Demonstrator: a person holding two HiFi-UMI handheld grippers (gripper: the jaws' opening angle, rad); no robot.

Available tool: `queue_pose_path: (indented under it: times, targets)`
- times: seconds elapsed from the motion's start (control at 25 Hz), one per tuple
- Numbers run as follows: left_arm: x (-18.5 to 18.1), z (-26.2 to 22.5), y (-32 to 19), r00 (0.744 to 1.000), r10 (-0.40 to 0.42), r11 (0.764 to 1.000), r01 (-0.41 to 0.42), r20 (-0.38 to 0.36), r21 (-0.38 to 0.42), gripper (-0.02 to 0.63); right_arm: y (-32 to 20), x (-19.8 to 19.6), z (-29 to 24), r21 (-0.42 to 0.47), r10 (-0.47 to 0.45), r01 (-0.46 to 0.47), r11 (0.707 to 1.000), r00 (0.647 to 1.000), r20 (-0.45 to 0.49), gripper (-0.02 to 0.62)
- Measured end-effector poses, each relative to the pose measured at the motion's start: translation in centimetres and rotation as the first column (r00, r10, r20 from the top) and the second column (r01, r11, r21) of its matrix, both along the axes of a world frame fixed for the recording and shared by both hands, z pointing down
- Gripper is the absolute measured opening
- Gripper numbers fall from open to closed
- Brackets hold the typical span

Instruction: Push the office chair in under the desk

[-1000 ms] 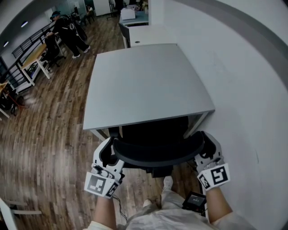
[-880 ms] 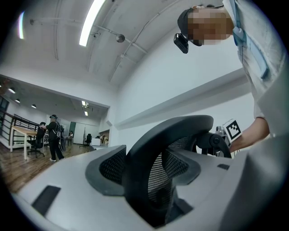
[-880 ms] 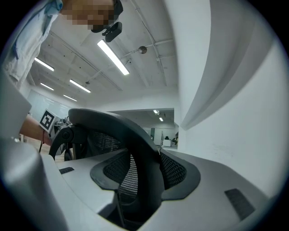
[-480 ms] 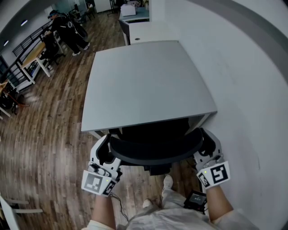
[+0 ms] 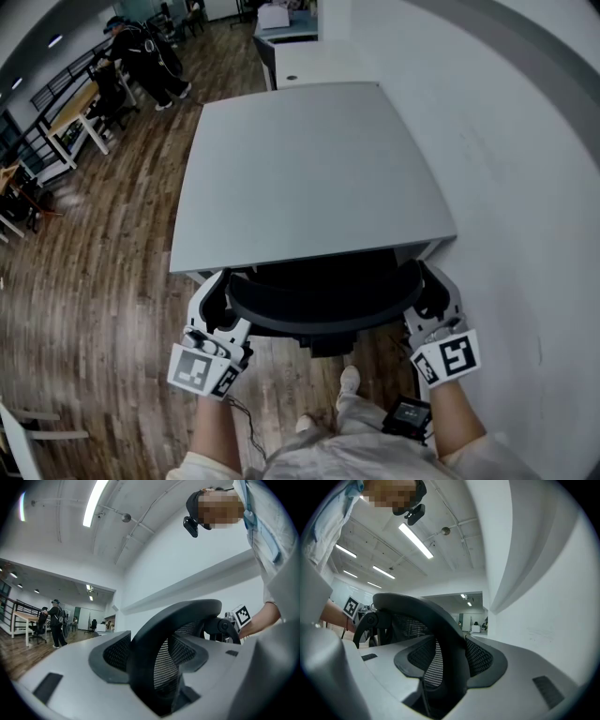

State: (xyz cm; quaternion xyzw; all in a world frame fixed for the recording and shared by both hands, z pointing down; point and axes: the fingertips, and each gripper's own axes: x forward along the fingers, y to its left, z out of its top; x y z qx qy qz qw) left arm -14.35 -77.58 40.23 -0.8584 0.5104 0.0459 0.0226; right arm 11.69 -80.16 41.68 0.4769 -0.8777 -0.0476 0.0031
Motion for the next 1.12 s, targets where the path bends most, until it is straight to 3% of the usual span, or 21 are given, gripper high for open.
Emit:
queue_pose_path:
  times: [1.12]
  targets:
    - [-0.4, 0.3, -4.7, 1.0, -0.009, 0.999, 0.008, -0.013, -0.034, 0.244, -4.8, -0.1, 0.5, -0.041, -0.026, 0.024, 0.999, 0.999, -0.038, 0.201]
